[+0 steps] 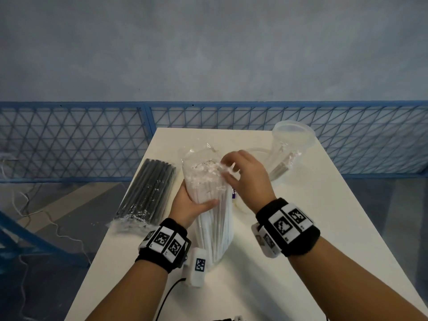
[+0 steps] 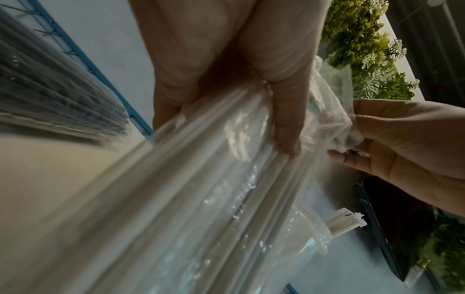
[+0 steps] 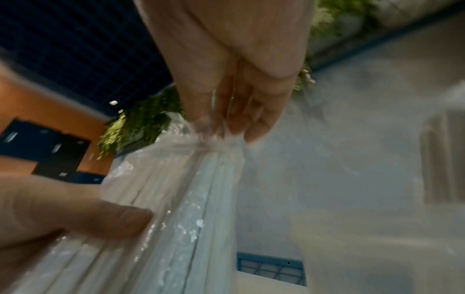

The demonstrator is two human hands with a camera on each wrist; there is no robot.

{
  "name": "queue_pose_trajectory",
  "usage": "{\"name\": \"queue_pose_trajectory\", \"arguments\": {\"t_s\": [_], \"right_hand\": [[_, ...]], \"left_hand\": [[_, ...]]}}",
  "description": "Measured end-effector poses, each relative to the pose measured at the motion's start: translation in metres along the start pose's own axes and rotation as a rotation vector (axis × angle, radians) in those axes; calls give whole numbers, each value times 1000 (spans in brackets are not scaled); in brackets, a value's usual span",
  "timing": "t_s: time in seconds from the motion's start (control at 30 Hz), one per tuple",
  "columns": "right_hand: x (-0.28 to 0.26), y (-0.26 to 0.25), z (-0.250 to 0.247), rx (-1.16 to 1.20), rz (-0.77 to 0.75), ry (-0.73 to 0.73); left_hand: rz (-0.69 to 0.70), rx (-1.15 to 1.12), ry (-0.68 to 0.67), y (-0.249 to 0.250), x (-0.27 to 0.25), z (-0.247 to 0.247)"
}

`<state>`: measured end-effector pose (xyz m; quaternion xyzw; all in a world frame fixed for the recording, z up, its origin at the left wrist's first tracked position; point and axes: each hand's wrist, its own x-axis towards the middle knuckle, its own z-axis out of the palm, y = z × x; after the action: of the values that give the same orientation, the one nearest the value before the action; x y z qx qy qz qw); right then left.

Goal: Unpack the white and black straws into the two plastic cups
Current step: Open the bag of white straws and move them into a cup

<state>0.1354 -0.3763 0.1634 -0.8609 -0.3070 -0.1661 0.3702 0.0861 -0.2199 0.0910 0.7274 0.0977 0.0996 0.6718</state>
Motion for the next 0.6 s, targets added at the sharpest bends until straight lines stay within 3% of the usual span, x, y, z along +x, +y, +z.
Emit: {"name": "queue_pose_trajectory", "arguments": {"t_s": [0.17, 0.33, 0.47, 0.6], "right_hand": [[-1, -4, -7, -184, 109, -254], [1, -8, -6, -253, 152, -392], [7, -5, -13, -110, 201, -388], [8, -6, -14, 46, 155, -212]], "left_hand": [[5, -5, -14, 0, 0, 1], [5, 39, -69, -2, -1, 1], [25, 12, -68, 6, -6, 4], [132, 47, 30, 13, 1, 5]]}}
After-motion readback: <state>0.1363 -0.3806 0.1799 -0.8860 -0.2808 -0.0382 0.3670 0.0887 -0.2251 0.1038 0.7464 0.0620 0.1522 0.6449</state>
